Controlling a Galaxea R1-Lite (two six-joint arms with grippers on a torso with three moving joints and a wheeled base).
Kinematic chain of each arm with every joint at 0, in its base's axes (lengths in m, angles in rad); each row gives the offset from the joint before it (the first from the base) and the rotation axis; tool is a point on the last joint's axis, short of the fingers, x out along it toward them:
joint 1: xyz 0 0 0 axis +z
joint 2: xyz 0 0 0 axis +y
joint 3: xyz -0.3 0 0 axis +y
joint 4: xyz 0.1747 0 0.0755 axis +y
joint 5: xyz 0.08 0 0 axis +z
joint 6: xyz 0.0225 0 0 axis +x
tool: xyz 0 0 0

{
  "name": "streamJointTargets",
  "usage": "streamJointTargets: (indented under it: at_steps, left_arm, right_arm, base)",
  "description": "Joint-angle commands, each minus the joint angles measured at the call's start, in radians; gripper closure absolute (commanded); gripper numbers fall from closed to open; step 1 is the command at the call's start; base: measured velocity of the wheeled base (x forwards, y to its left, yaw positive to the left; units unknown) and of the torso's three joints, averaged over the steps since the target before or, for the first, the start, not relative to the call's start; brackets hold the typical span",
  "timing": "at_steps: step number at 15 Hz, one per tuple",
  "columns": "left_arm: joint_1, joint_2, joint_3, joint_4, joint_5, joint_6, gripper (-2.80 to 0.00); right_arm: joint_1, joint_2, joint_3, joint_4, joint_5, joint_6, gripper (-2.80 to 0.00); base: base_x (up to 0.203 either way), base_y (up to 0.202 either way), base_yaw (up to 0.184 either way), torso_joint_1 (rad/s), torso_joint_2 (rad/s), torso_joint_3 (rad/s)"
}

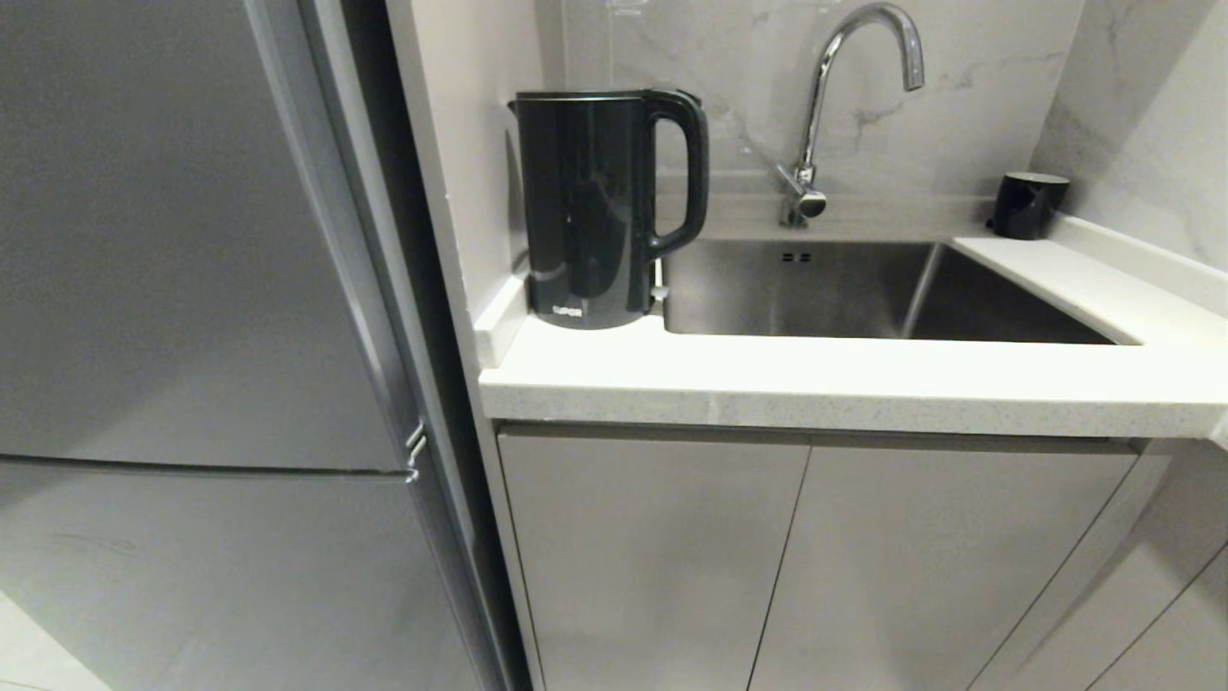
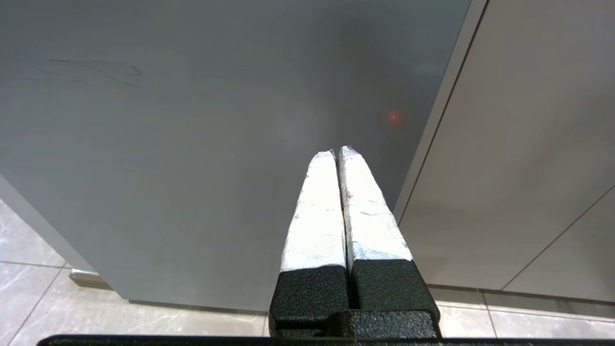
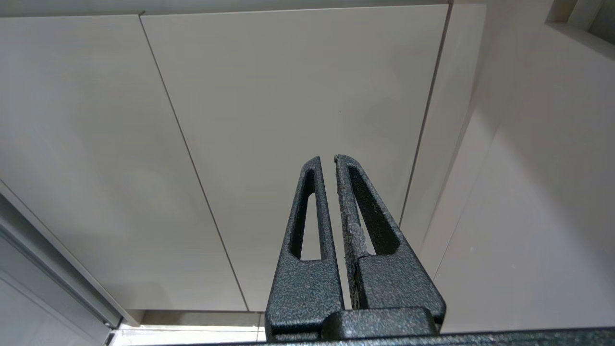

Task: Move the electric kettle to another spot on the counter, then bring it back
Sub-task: Grab the kettle

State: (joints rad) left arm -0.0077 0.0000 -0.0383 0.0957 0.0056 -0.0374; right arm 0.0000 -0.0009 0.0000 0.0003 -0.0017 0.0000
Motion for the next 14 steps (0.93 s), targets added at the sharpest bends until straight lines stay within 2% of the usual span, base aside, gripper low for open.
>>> streamJointTargets:
  at_steps: [1,12,14]
  left_arm:
    - [0.000,0.002,0.000,0.001,0.001,-0.001,0.00]
    - [0.000,0.002,0.000,0.001,0.001,-0.002,0.00]
    - [0.000,0.002,0.000,0.001,0.001,-0.002,0.00]
  right_arm:
    - [0.000,0.001,0.000,0.000,0.000,0.000,0.00]
    - [0.000,0.001,0.000,0.000,0.000,0.003,0.00]
    - [0.000,0.001,0.000,0.000,0.000,0.003,0.00]
  base:
    - [0.000,0.000,0.000,0.000,0.00,0.000]
    - [0.000,0.000,0.000,0.000,0.00,0.000]
    - [0.000,0.000,0.000,0.004,-0.12,-0.127]
